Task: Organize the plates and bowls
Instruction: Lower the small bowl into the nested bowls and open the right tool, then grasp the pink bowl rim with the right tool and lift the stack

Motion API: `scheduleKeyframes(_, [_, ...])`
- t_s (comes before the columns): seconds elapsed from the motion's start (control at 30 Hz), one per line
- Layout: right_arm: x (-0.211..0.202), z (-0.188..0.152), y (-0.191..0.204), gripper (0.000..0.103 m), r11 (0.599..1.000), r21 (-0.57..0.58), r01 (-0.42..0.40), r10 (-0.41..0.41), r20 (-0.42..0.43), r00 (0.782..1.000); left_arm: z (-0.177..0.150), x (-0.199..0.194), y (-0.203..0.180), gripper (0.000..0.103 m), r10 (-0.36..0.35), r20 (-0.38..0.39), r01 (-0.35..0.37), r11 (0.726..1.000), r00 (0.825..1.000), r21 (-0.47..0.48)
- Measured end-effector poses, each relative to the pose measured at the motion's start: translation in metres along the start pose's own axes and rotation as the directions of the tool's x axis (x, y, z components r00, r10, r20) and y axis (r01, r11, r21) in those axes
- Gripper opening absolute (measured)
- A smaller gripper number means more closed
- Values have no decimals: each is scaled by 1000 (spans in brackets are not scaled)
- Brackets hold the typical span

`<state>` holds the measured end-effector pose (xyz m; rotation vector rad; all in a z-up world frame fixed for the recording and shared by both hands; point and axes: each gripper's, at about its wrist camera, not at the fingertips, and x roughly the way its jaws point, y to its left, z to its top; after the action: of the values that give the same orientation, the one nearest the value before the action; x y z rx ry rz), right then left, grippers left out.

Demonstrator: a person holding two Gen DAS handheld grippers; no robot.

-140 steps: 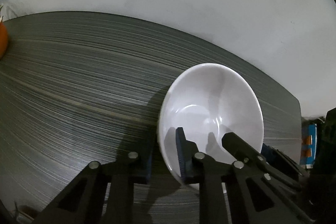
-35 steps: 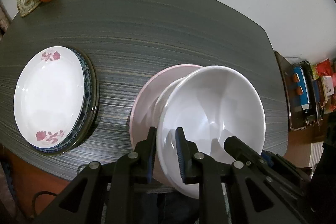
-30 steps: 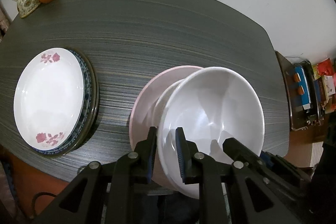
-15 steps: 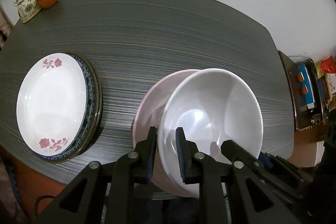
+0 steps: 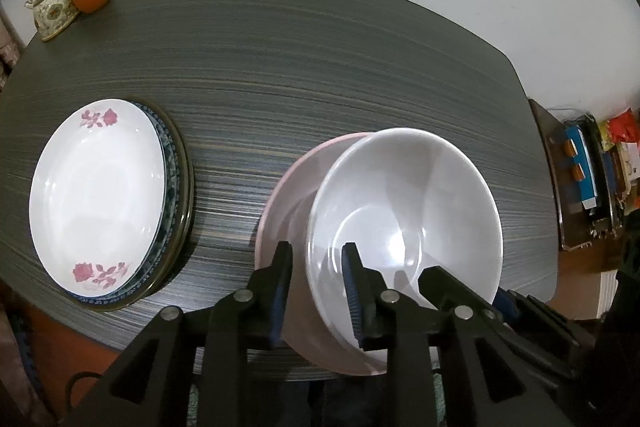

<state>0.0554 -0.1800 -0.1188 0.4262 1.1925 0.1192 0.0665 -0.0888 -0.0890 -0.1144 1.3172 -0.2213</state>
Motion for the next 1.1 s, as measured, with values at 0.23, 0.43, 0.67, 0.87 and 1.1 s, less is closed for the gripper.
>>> scheduleKeyframes(0.23, [-7, 0, 0, 38, 1000, -7, 13, -12, 27, 1000, 1, -4, 4, 28, -11, 11, 11, 1000, 1000, -7])
scheduleKeyframes(0.43, [-5, -2, -2, 40, 1000, -10, 15, -14, 31, 999, 0, -8, 7, 28, -27, 18, 27, 1000, 999, -5])
scheduleKeyframes(0.67, [-5, -3, -6, 41, 1000, -5, 9, -9, 27, 1000, 0, -15, 15, 36, -56, 29, 56, 998, 998, -17])
scheduleKeyframes(0.87, [-13, -5, -11, 47, 1000, 3, -4, 4, 38, 999, 0, -22, 22, 42, -84, 50, 86, 996, 995, -28])
scheduleKeyframes(1.1, [-27, -3, -18, 51, 1000, 27, -4, 2, 68, 998, -1, -33, 41, 48, -130, 72, 135, 988, 989, -73])
